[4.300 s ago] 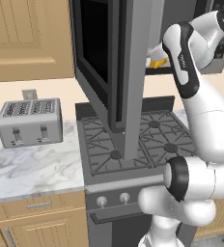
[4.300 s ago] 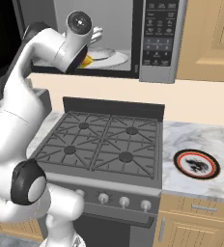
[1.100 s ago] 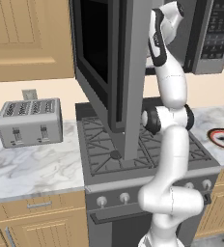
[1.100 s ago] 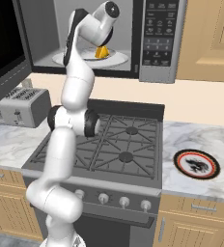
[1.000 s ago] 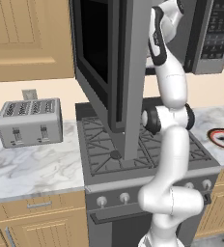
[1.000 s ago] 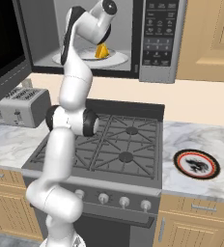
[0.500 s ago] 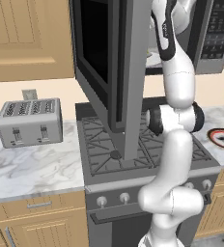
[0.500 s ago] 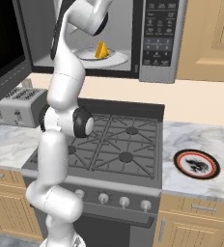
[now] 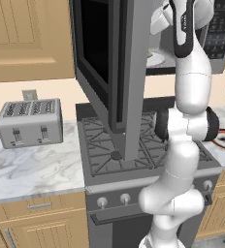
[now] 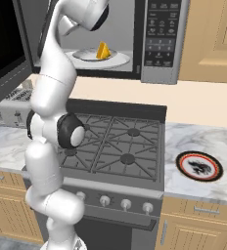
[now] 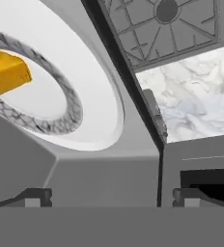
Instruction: Pick the cheese from the counter and place it in the microwave. Then turn on the microwave.
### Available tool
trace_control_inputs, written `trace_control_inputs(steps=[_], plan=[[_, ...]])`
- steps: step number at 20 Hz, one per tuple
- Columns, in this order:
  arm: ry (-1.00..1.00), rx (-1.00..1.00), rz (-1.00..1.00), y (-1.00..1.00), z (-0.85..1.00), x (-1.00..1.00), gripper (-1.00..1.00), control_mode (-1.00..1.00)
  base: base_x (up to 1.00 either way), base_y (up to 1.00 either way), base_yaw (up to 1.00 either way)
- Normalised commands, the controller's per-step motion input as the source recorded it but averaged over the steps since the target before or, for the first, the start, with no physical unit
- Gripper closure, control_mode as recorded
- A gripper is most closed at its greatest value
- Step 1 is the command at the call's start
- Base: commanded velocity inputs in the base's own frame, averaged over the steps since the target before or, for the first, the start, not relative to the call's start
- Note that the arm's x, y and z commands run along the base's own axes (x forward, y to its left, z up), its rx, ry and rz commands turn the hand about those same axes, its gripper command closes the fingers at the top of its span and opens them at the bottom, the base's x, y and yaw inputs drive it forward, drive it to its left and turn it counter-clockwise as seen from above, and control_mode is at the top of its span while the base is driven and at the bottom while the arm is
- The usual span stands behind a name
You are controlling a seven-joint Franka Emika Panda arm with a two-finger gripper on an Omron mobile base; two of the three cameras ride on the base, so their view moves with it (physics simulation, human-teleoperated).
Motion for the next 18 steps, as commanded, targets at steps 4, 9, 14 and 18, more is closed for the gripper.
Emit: trace_control_inputs(steps=[4, 9, 14, 18], plan=[[-0.10, -0.03, 0.00, 0.25, -0.86, -1.00, -1.00, -1.00, 0.00, 0.00, 0.00], [-0.13, -0.07, 0.00, 0.34, -1.00, -1.00, -1.00, -1.00, 0.00, 0.00, 0.00], [-0.14, -0.03, 0.00, 0.29, -0.63, -1.00, -1.00, -1.00, 0.00, 0.00, 0.00], [-0.16, -0.03, 0.00, 0.15, 0.00, -1.00, -1.00, -1.00, 0.00, 0.00, 0.00]])
